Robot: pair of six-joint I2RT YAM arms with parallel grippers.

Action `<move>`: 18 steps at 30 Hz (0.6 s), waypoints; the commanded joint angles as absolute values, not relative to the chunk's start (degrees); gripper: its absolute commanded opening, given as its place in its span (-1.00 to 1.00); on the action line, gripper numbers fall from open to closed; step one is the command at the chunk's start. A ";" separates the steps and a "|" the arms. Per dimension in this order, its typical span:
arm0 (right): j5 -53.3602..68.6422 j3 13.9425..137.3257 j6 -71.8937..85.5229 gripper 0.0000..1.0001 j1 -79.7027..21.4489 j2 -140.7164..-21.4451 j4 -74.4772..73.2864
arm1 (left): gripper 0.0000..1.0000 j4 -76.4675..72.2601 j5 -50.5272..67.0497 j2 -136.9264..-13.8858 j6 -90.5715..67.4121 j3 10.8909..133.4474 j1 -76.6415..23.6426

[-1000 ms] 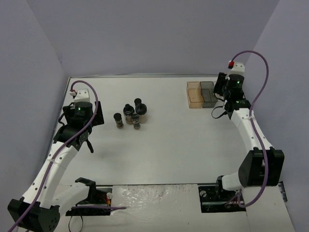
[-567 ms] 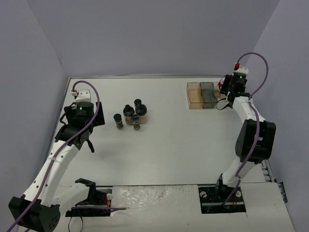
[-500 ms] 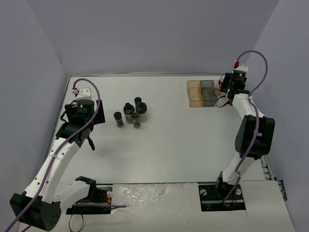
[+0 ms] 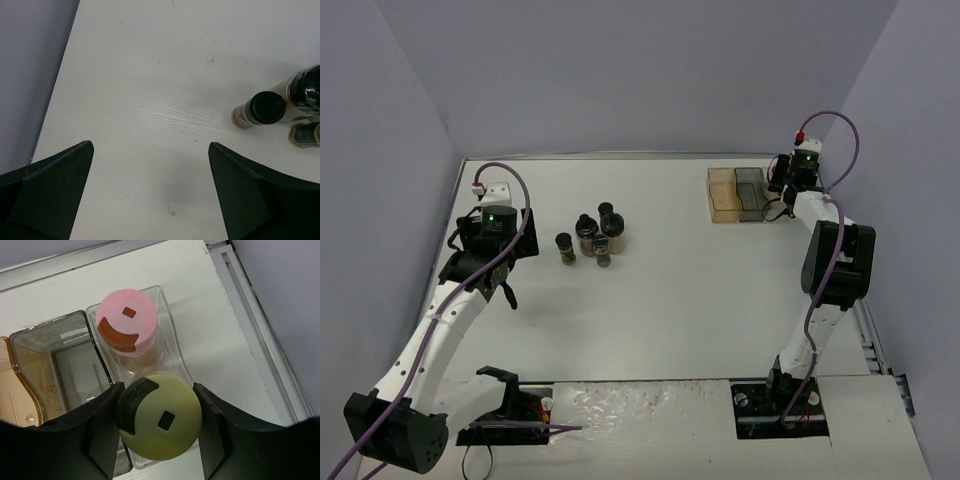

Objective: Organize the condiment bottles

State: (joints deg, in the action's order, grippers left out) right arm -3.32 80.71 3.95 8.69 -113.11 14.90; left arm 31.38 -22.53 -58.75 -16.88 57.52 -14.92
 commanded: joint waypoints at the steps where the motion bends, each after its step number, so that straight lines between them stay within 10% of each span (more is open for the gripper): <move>1: -2.64 82.67 3.25 -0.39 9.23 -113.78 20.24 | 0.94 28.72 -22.48 -58.97 -16.33 59.31 -14.59; 9: -3.78 82.64 2.26 0.45 9.23 -111.80 17.57 | 0.94 28.56 -21.73 -58.73 -16.44 59.24 -14.59; 18: 1.36 80.07 3.99 0.77 8.11 -98.21 11.85 | 0.94 28.39 -20.57 -57.68 -16.61 59.23 -14.59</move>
State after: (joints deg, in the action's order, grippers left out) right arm -2.70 80.48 2.82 8.61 -110.99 11.49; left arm 31.16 -20.90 -59.09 -16.88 57.52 -14.92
